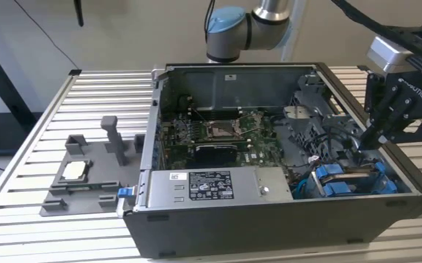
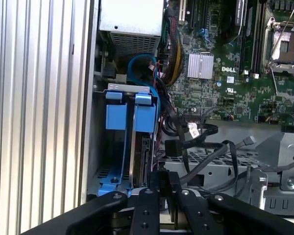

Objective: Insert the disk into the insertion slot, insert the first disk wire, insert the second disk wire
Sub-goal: 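Insert the first disk wire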

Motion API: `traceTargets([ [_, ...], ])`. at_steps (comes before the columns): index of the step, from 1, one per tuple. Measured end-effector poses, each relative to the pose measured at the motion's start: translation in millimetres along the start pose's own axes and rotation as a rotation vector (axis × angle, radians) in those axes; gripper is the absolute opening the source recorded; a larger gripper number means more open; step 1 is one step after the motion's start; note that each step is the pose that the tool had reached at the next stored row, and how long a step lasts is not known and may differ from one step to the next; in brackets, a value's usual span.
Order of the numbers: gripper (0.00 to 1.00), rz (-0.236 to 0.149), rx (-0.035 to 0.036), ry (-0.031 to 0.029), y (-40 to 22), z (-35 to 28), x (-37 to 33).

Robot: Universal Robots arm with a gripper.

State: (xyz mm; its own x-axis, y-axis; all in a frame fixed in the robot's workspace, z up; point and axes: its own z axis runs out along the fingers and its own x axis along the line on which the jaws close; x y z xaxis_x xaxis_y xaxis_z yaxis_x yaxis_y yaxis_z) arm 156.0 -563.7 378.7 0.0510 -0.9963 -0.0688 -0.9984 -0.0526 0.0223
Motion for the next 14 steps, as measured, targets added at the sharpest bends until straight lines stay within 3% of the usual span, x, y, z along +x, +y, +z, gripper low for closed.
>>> traceTargets([
  [14, 0.19, 0.019, 0.0013, 0.0000, -0.1, 14.7, 11.7],
])
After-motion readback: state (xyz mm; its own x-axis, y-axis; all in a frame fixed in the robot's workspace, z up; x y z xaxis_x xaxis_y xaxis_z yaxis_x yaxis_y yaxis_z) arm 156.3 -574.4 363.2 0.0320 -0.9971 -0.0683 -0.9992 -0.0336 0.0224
